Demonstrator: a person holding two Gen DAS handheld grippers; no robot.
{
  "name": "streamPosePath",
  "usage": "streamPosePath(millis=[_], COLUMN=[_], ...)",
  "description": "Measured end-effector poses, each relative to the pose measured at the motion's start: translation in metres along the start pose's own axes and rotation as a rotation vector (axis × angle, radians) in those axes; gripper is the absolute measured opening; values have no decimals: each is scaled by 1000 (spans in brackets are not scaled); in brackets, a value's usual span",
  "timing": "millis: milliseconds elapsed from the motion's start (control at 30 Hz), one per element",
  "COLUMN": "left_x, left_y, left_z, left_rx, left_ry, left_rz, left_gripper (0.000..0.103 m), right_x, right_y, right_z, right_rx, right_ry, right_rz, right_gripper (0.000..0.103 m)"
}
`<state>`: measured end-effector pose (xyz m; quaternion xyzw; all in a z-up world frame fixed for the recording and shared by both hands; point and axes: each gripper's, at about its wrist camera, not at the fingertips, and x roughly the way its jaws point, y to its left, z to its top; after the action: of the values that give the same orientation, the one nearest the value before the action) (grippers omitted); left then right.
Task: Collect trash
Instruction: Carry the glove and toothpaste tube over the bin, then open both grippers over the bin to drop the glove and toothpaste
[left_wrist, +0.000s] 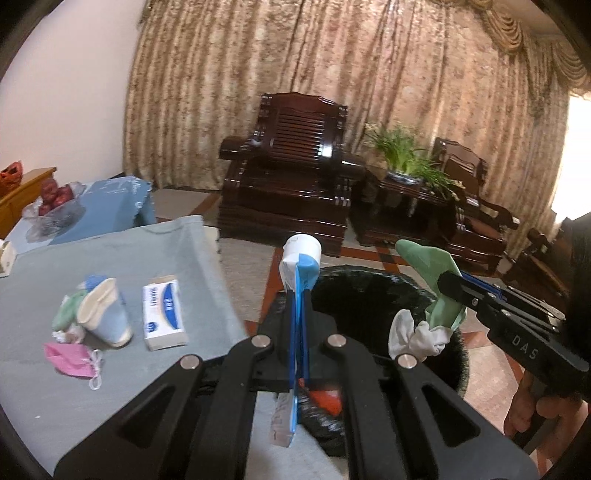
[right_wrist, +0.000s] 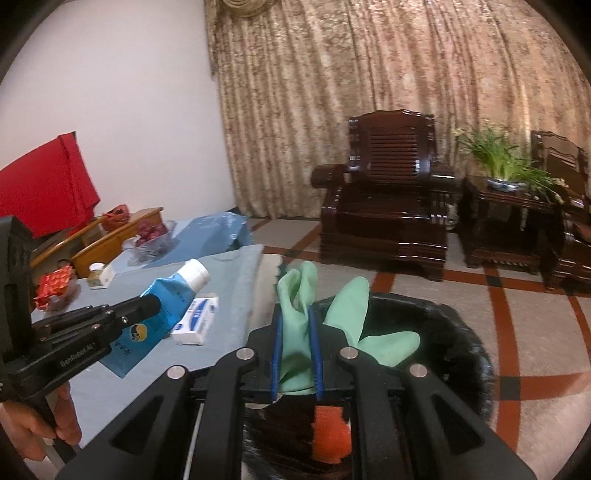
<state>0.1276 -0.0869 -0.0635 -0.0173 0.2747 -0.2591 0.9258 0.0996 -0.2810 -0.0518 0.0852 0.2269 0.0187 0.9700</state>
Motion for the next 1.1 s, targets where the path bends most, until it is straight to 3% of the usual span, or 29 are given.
streamPosePath(millis=[900, 967, 1000, 1033, 1100], left_x=[93, 96, 97, 98, 94], left_y=[-75, -74, -74, -72, -69], left_z=[-19, -20, -19, -19, -18], left_rx=[74, 64, 59, 54, 39], left_ry=[91, 96, 100, 103, 89], left_rz=[-180, -192, -197, -196, -193], left_gripper=[2, 5, 15, 31, 43], right_x=[6, 8, 8, 8, 9], right_y=[-79, -81, -82, -83, -84], right_z=[-34, -36, -37, -38, -37], right_rx=[76, 76, 76, 79, 86], right_ry=[78, 88, 92, 95, 95], right_rz=[-135, -139, -142, -144, -148], right_gripper=[14, 15, 16, 18, 22])
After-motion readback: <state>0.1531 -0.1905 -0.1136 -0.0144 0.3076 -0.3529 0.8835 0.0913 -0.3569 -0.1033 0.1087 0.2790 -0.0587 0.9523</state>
